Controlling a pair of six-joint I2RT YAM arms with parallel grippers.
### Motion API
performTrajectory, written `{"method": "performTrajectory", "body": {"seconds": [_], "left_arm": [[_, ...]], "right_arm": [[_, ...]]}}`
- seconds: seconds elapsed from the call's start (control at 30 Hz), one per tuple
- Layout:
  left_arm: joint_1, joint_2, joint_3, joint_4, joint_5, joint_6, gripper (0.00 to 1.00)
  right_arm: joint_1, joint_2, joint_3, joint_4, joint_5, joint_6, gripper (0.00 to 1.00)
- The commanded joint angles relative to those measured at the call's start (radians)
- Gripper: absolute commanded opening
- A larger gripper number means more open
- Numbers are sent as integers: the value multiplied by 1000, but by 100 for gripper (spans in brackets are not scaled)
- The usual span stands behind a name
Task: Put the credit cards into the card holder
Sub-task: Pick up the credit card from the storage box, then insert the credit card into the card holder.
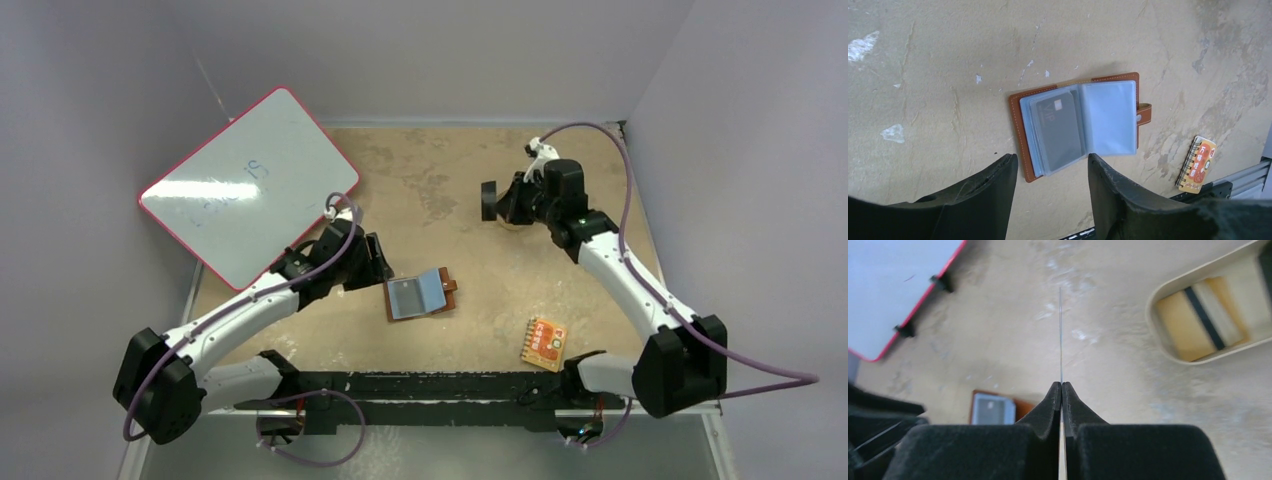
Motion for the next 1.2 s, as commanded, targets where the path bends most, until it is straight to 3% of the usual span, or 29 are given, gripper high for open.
{"method": "performTrajectory", "body": {"seconds": [0.0, 0.27, 0.37, 0.77, 1.17], "left_arm": [[-2, 34, -6, 104, 39, -29, 49], [-1, 91, -27, 165, 38, -38, 9], [-2, 112, -56, 203, 54, -49, 0], [-2, 206, -143, 325, 77, -70, 0], [-2, 249, -185, 336, 41, -44, 0]], "right_arm": [[96, -85, -92, 116, -93, 153, 0], [265, -103, -213, 280, -119, 330, 0], [311, -83, -230, 305, -116, 360, 0], [453, -7, -328, 385, -74, 472, 0], [460, 96, -384, 440, -45, 470, 0]]}}
